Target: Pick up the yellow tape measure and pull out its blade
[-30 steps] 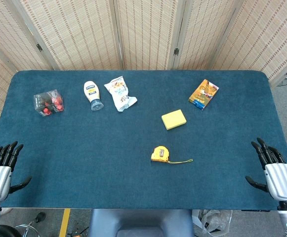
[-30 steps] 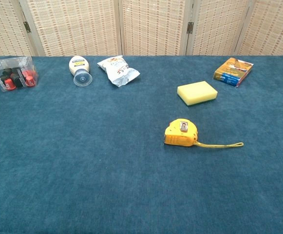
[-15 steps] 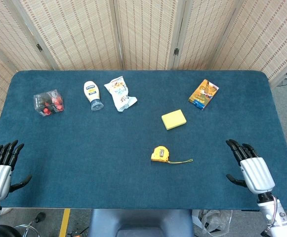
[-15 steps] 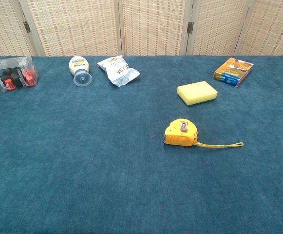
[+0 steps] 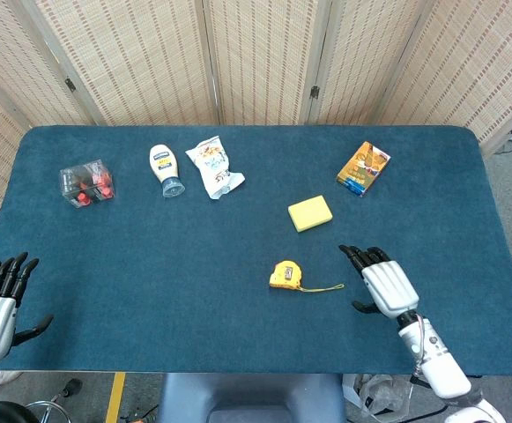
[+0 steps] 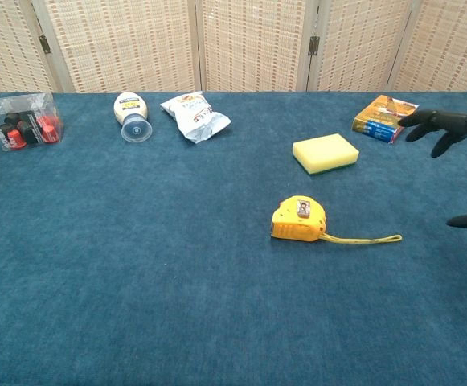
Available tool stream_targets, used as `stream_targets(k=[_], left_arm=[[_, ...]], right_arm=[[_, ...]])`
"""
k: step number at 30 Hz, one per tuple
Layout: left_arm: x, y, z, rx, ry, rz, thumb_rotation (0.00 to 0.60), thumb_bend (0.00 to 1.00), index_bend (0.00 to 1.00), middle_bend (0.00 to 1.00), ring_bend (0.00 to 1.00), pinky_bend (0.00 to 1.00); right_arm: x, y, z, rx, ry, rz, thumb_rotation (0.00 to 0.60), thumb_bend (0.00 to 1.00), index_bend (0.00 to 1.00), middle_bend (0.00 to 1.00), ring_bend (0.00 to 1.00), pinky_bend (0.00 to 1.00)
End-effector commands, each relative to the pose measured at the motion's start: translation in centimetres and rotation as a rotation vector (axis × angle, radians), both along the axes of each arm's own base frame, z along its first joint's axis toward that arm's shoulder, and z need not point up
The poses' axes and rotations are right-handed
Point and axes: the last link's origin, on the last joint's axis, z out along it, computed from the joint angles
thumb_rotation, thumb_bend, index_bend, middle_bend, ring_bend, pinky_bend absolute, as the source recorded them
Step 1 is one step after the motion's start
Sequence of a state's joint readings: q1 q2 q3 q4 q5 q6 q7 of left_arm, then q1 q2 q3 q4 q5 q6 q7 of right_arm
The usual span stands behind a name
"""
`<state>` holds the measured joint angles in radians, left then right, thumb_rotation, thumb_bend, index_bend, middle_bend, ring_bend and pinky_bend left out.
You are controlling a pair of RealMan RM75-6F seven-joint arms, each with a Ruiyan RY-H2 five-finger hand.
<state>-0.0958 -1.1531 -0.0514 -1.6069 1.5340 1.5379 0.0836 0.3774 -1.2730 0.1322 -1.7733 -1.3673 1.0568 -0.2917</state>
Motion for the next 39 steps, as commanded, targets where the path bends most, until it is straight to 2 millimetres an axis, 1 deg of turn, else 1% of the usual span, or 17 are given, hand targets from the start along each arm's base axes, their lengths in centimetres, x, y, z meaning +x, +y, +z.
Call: stream_targets(k=[1, 4, 5, 10, 13, 16, 24, 33, 39], left_arm=[[-0.1, 0.0, 0.0, -0.004, 0.000, 0.000, 0.576, 0.25, 0.11, 0.06, 0.06, 0.09], [-0.1, 0.0, 0.0, -0.006, -0.001, 0.002, 0.573, 0.25, 0.11, 0.06, 0.06, 0.11], [-0.1, -0.1, 0.0, -0.005, 0.000, 0.002, 0.572, 0.25, 0.12, 0.06, 0.06, 0.12], [-0.3, -0.2, 0.1, -0.007, 0.001, 0.008, 0.575, 0.25, 0.12, 0.06, 0.06, 0.11], [-0.4, -0.2, 0.1, -0.007, -0.001, 0.010, 0.571, 0.25, 0.13, 0.06, 0.06, 0.11], [-0.4, -0.1, 0.0, -0.014, -0.004, 0.009, 0.571, 0.25, 0.13, 0.06, 0.06, 0.11], [-0.6, 0.0, 0.0, -0.019, -0.003, 0.010, 0.573, 0.25, 0.13, 0.06, 0.06, 0.11], [-1.0, 0.0, -0.2, -0.024, -0.005, 0.023, 0.573, 0.25, 0.13, 0.06, 0.06, 0.11], [-1.0, 0.0, -0.1, -0.021, -0.003, 0.026, 0.572, 0.25, 0.13, 0.06, 0.06, 0.11]], right_arm=[[1.6, -1.6, -1.8, 0.041, 0.008, 0.022, 0.600, 0.18, 0.07, 0.23, 0.27, 0.15], [2.1, -2.2, -2.6, 0.055, 0.009, 0.026, 0.600, 0.18, 0.09, 0.24, 0.27, 0.15], [2.5, -2.5, -3.2, 0.071, 0.011, 0.031, 0.600, 0.18, 0.09, 0.24, 0.27, 0.15], [3.8, -4.2, -5.3, 0.106, 0.005, 0.019, 0.600, 0.18, 0.11, 0.23, 0.22, 0.15], [4.3, -4.9, -6.4, 0.122, 0.018, 0.015, 0.600, 0.18, 0.13, 0.21, 0.21, 0.15], [4.7, -5.4, -7.4, 0.138, 0.031, 0.008, 0.600, 0.18, 0.16, 0.20, 0.20, 0.15], [6.4, -6.2, -9.7, 0.165, 0.025, 0.006, 0.600, 0.18, 0.16, 0.20, 0.19, 0.15], [7.5, -7.2, -11.1, 0.165, 0.038, 0.008, 0.600, 0.18, 0.17, 0.20, 0.19, 0.15], [7.5, -8.1, -11.4, 0.150, 0.058, -0.001, 0.600, 0.18, 0.18, 0.20, 0.19, 0.15]])
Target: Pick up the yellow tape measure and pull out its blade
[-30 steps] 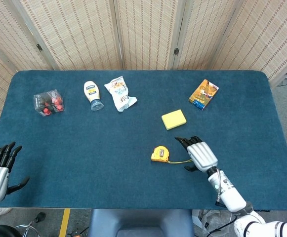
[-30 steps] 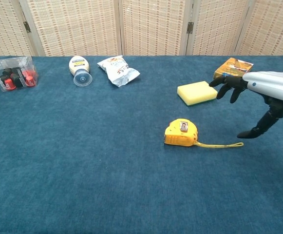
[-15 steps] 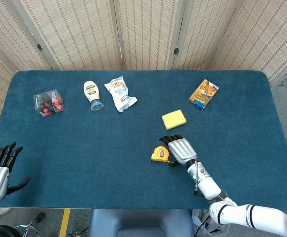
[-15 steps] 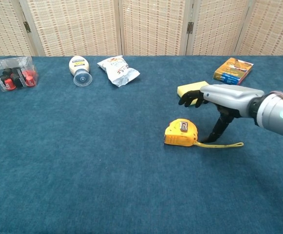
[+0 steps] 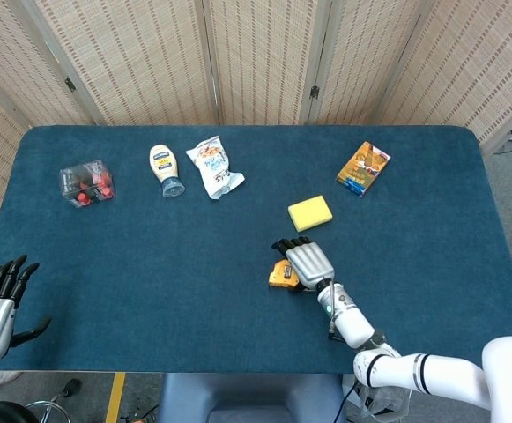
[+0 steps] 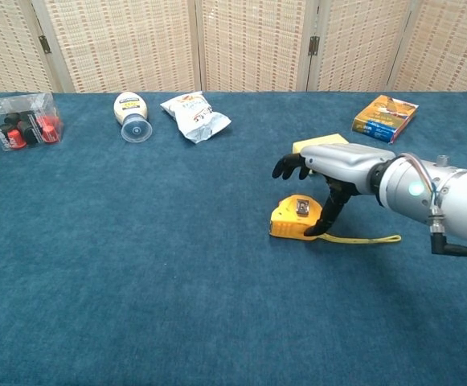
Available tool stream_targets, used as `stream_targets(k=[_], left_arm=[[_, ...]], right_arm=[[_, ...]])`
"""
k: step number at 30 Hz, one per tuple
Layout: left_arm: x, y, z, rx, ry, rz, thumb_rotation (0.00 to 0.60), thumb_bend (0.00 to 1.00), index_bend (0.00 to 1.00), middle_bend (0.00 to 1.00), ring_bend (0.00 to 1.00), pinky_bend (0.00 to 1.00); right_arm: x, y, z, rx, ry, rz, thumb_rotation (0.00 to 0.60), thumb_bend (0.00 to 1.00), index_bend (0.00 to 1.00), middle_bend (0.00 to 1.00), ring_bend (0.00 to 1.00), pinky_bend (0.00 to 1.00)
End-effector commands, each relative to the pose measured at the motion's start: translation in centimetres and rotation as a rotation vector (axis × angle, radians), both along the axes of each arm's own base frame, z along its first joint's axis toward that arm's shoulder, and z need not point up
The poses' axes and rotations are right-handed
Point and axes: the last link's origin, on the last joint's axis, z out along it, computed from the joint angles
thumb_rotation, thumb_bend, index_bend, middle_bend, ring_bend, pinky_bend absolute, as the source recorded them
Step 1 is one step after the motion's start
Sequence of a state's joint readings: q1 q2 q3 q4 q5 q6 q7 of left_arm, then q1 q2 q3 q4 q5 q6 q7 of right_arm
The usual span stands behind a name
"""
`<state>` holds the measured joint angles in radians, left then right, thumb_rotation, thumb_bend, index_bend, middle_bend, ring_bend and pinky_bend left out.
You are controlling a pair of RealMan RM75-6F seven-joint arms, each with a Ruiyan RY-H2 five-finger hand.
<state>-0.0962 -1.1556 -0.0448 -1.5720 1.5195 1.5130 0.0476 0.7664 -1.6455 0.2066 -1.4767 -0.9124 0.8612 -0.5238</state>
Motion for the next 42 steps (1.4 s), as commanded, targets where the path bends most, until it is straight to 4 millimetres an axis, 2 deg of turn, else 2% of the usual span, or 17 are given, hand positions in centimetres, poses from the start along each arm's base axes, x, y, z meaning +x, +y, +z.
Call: stream_targets(k=[1, 13, 28, 42], left_arm=[[0.0, 0.0, 0.0, 0.001, 0.001, 0.000, 0.572, 0.25, 0.13, 0.06, 0.06, 0.11], [0.2, 0.1, 0.0, -0.001, 0.005, -0.002, 0.569, 0.25, 0.14, 0.06, 0.06, 0.11], [0.1, 0.1, 0.0, -0.001, 0.007, 0.009, 0.572, 0.25, 0.14, 0.06, 0.06, 0.11], [0.0, 0.0, 0.1, 0.001, 0.006, 0.020, 0.575, 0.25, 0.14, 0.06, 0.06, 0.11]], right_arm=[[-0.2, -0.5, -0.1, -0.010, 0.014, -0.007, 0.600, 0.18, 0.18, 0.20, 0.19, 0.15], [-0.6, -0.3, -0.4, 0.002, 0.044, -0.009, 0.600, 0.18, 0.27, 0.25, 0.23, 0.16], [0.3, -0.5, -1.2, 0.009, 0.037, 0.015, 0.600, 0.18, 0.28, 0.27, 0.25, 0.16], [0.1, -0.4, -1.2, -0.002, 0.040, 0.008, 0.600, 0.18, 0.39, 0.38, 0.32, 0.18]])
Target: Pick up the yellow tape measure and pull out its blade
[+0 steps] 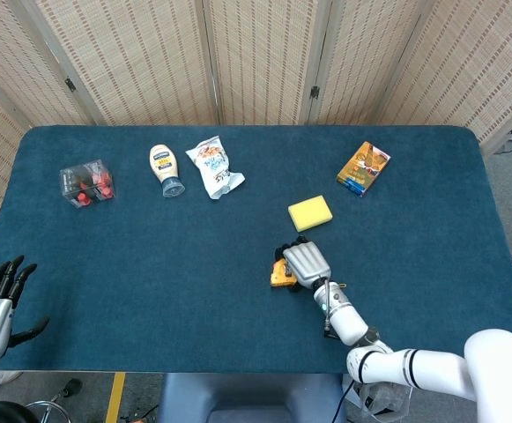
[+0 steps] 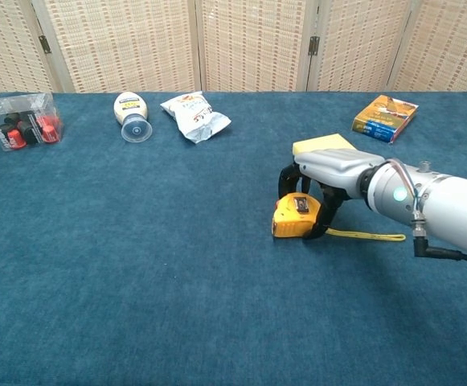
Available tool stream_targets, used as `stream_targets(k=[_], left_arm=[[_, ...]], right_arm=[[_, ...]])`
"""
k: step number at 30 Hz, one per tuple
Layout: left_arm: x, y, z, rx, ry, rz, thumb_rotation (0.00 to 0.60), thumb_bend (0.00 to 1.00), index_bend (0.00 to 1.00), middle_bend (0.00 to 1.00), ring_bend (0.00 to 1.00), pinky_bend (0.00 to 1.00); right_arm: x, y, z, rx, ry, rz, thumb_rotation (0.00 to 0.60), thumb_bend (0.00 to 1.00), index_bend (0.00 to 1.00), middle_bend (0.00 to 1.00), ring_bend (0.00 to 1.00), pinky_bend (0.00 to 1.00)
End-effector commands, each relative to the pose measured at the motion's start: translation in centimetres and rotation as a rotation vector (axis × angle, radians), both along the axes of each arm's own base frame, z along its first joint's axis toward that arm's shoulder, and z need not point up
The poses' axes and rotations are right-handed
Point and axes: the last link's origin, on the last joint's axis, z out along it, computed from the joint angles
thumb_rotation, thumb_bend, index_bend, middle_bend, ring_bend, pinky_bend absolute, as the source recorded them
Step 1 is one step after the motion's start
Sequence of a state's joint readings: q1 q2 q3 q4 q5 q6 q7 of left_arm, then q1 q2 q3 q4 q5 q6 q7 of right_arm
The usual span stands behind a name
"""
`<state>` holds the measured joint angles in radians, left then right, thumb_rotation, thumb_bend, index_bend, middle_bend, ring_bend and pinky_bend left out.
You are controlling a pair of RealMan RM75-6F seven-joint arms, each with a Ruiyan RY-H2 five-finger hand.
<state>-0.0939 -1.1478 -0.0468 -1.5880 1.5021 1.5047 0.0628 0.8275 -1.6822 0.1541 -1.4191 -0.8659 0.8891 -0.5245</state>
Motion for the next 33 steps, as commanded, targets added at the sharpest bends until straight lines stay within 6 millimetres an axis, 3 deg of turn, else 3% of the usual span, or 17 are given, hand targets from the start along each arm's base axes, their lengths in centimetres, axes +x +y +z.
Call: stream_targets(k=[1, 9, 17, 25, 33], left_arm=[[0.0, 0.0, 0.0, 0.001, 0.000, -0.001, 0.576, 0.25, 0.14, 0.06, 0.06, 0.11], [0.6, 0.5, 0.2, -0.008, -0.004, -0.027, 0.576, 0.25, 0.15, 0.06, 0.06, 0.11], [2.5, 2.7, 0.4, -0.036, -0.006, -0.109, 0.574, 0.25, 0.15, 0.06, 0.08, 0.11], [6.2, 6.3, -0.2, -0.098, -0.151, -0.191, 0.571, 0.25, 0.15, 0.09, 0.14, 0.13], [10.8, 9.7, -1.7, -0.155, -0.313, -0.229, 0.571, 0.24, 0.07, 0.09, 0.13, 0.14]], right_arm=[[0.1, 0.0, 0.1, -0.007, -0.008, 0.000, 0.600, 0.18, 0.40, 0.39, 0.33, 0.18], [0.2, 0.1, 0.3, -0.034, -0.028, -0.003, 0.600, 0.18, 0.56, 0.51, 0.42, 0.22], [1.4, -0.5, 1.8, -0.018, -0.087, -0.006, 0.600, 0.18, 0.60, 0.54, 0.45, 0.24], [4.7, -2.1, 4.7, -0.006, -0.152, 0.044, 0.600, 0.18, 0.60, 0.54, 0.45, 0.24], [9.1, -3.3, 5.6, 0.020, -0.191, 0.093, 0.600, 0.18, 0.61, 0.54, 0.45, 0.24]])
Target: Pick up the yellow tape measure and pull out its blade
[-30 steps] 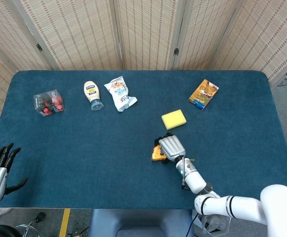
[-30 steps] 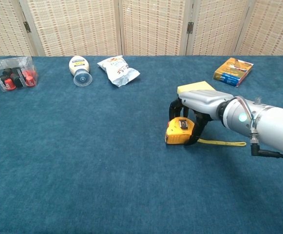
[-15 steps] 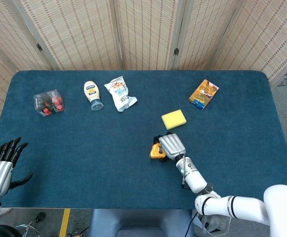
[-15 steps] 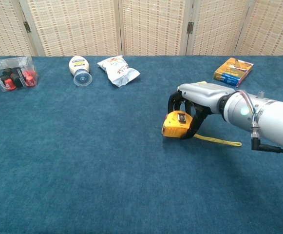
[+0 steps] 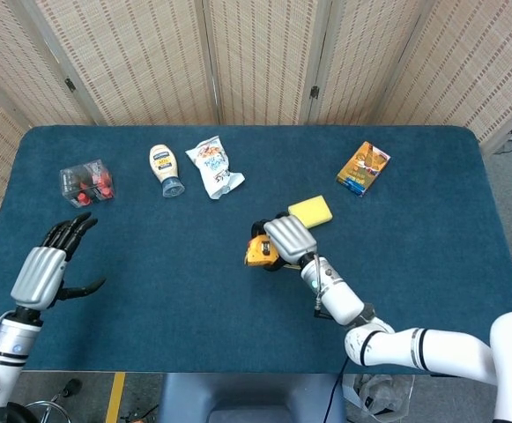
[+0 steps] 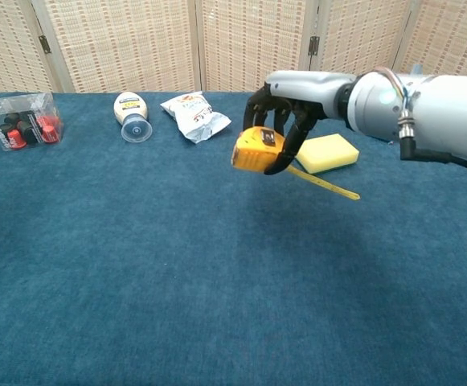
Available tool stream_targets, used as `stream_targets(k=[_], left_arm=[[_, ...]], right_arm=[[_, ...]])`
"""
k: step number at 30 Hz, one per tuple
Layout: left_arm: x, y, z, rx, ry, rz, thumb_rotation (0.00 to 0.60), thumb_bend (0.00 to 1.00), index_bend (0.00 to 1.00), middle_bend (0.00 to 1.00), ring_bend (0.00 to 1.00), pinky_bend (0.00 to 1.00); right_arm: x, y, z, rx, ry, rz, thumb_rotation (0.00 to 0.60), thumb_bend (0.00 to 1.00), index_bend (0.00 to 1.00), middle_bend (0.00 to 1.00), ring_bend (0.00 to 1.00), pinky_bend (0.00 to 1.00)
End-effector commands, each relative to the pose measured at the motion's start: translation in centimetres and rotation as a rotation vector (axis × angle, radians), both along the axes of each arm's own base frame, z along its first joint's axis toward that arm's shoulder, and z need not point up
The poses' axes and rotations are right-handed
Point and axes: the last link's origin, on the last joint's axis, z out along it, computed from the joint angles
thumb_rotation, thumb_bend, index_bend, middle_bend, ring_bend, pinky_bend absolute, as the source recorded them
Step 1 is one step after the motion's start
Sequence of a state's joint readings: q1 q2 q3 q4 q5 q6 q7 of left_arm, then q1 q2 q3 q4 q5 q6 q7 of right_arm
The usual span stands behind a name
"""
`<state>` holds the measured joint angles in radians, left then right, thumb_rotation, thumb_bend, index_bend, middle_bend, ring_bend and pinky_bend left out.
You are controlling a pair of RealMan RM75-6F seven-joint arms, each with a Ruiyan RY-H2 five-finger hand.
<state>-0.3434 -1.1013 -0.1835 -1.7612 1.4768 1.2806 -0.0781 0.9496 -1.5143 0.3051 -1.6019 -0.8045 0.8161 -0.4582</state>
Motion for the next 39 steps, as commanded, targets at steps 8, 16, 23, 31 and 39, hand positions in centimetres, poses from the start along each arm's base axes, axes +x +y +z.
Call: stream_targets(k=[8, 16, 23, 31, 39], left_arm=[[5.1, 2.5, -3.2, -0.097, -0.125, 0.011, 0.564, 0.24, 0.00, 0.07, 0.08, 0.10], [8.0, 3.2, -5.1, -0.140, -0.163, 0.025, 0.565, 0.24, 0.00, 0.02, 0.04, 0.08], [9.3, 3.9, -6.8, -0.161, -0.211, 0.091, 0.565, 0.24, 0.00, 0.00, 0.02, 0.06], [10.5, 4.5, -8.1, -0.158, -0.242, 0.131, 0.564, 0.24, 0.00, 0.00, 0.00, 0.06], [11.3, 5.1, -9.1, -0.154, -0.234, 0.156, 0.563, 0.24, 0.00, 0.00, 0.00, 0.05]], right_arm=[[5.2, -0.7, -0.4, 0.051, -0.058, 0.018, 0.600, 0.18, 0.61, 0.54, 0.45, 0.24], [8.1, -1.3, -1.1, 0.054, -0.081, -0.013, 0.600, 0.18, 0.61, 0.54, 0.46, 0.24], [9.7, -1.4, -1.7, 0.054, -0.108, -0.064, 0.600, 0.18, 0.61, 0.54, 0.46, 0.24], [10.7, -1.7, -2.8, 0.038, -0.113, -0.099, 0.600, 0.18, 0.61, 0.54, 0.46, 0.24], [11.2, -1.9, -3.8, 0.044, -0.122, -0.124, 0.600, 0.18, 0.61, 0.54, 0.46, 0.24]])
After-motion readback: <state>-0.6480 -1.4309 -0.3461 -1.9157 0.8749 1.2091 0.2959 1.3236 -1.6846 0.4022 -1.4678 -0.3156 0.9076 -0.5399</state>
